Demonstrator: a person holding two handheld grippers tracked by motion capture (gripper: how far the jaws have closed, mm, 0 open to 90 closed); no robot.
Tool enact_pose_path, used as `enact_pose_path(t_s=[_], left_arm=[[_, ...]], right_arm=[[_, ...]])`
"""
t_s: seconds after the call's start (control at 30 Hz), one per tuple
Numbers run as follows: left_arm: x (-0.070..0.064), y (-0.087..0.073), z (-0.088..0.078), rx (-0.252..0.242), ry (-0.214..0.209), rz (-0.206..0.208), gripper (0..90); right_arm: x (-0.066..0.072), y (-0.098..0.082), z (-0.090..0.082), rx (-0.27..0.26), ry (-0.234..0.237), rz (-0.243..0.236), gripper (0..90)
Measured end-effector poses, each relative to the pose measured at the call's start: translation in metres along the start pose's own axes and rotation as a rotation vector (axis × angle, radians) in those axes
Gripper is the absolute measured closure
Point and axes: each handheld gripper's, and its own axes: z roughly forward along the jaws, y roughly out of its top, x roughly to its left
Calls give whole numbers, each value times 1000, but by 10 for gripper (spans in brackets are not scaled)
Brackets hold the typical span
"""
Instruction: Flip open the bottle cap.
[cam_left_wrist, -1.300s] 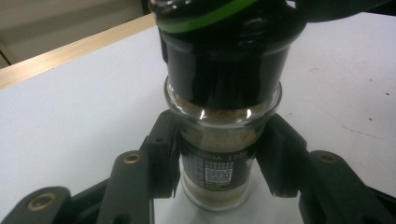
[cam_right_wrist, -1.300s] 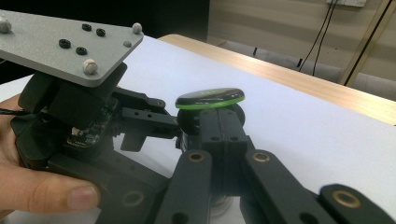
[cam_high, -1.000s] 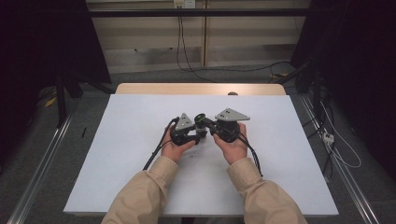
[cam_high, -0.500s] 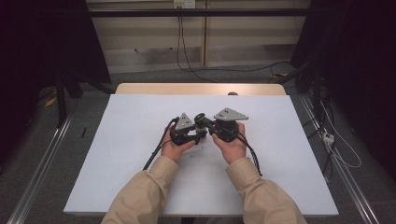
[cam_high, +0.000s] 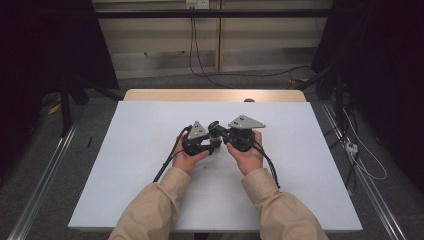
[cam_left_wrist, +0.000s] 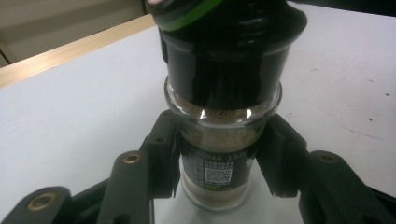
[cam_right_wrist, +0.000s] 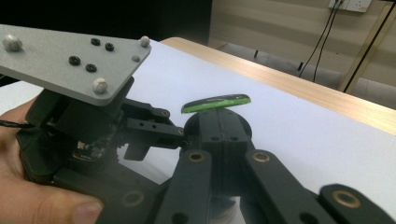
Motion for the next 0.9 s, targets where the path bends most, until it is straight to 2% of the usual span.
enact_pose_path(t_s=[0.9], left_arm=[[0, 0, 0, 1, -1, 0, 534]], right_arm=[[1, 4, 1, -4, -3, -10, 900]])
